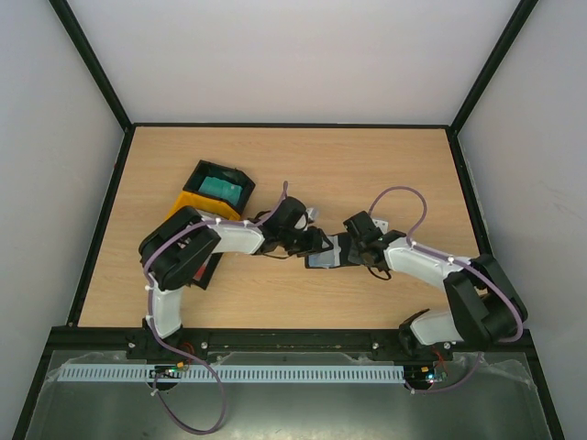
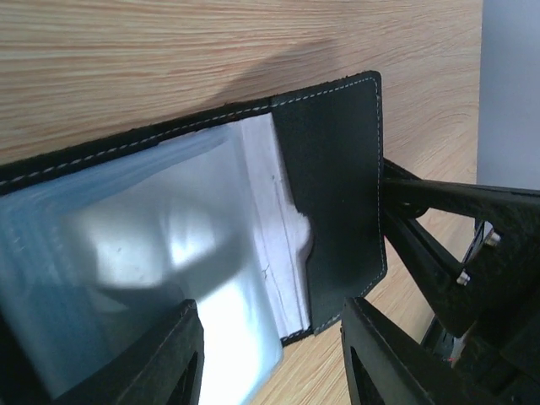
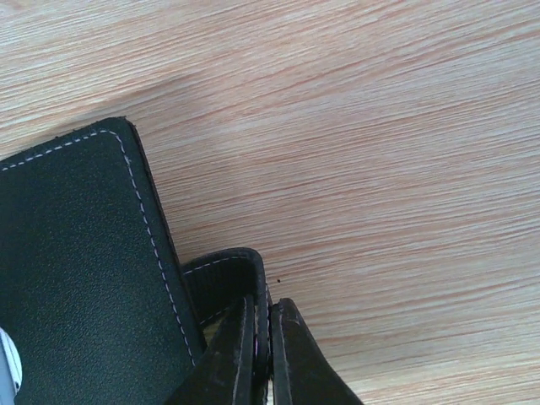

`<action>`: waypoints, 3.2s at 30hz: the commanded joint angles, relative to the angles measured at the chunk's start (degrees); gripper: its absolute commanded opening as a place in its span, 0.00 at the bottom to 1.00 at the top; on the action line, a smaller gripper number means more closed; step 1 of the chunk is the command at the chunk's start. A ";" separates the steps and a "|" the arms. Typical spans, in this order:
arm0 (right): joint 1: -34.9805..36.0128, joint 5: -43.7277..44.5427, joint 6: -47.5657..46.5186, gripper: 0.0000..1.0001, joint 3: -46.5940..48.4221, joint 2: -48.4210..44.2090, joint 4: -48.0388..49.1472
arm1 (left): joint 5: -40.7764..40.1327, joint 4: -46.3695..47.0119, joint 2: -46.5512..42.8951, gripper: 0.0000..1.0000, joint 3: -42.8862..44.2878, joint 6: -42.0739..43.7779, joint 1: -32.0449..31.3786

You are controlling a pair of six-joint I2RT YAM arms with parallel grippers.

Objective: Put the credit cards into the card holder
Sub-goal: Open the card holder at the center of the board.

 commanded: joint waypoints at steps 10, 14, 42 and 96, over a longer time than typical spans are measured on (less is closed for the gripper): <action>-0.13 7.50 1.61 0.43 3.05 -6.52 -6.03 | -3.22 -7.93 3.02 0.48 4.05 2.18 -1.02; -0.13 5.31 -0.23 0.53 5.92 -9.48 -7.46 | -3.39 -8.70 2.13 0.47 3.60 3.07 -0.95; -0.13 -21.71 -0.98 0.46 -2.59 3.26 8.76 | -4.87 -13.00 -1.08 0.57 2.47 2.95 -0.76; -0.13 -2.12 14.83 0.34 -9.20 -30.62 2.12 | 10.90 10.08 10.04 0.54 11.07 -12.46 -2.13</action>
